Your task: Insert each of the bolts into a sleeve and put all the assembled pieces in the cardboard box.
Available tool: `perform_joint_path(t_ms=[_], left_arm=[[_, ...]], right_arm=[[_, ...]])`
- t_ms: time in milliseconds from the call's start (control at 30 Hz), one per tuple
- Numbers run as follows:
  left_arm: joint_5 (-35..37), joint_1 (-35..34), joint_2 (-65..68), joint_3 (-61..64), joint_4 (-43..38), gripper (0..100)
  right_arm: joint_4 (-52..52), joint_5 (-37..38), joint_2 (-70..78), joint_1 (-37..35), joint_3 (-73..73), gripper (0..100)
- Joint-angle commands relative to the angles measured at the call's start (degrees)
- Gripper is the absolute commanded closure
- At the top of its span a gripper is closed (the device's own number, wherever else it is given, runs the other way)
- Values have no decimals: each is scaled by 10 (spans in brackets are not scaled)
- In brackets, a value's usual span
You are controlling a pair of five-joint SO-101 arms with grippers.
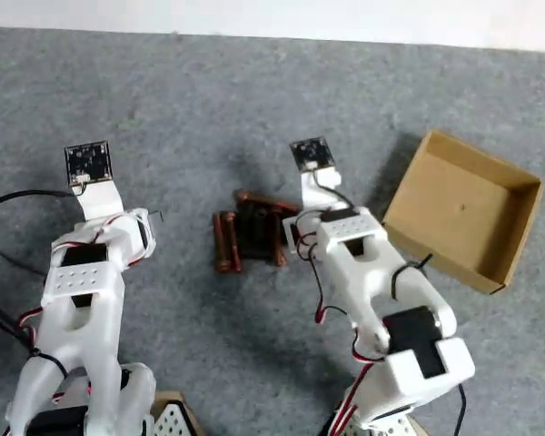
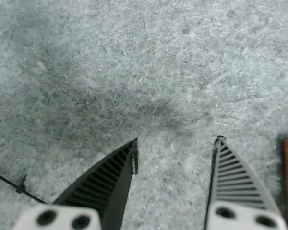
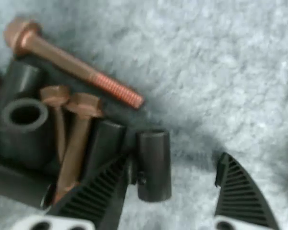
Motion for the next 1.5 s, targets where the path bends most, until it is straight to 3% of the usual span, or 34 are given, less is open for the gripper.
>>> perform_joint_path(t_ms=[0, 500, 933, 1000, 1100, 1467], left_arm=[[-1, -1, 0, -2, -10, 766], [-1, -1, 0, -2, -10, 766], [-1, -1, 0, -2, -10, 766], [-1, -1, 0, -2, -10, 766], [-1, -1, 0, -2, -10, 765], [-2, -1, 0, -2, -10, 765]], right_arm=[[-8, 5, 36, -10, -62, 746], [157, 4, 75, -11, -119, 746], [161, 4, 78, -30, -116, 750], [161, 8, 78, -29, -117, 801], [160, 8, 78, -29, -116, 992], [143, 8, 60, -29, -116, 994]])
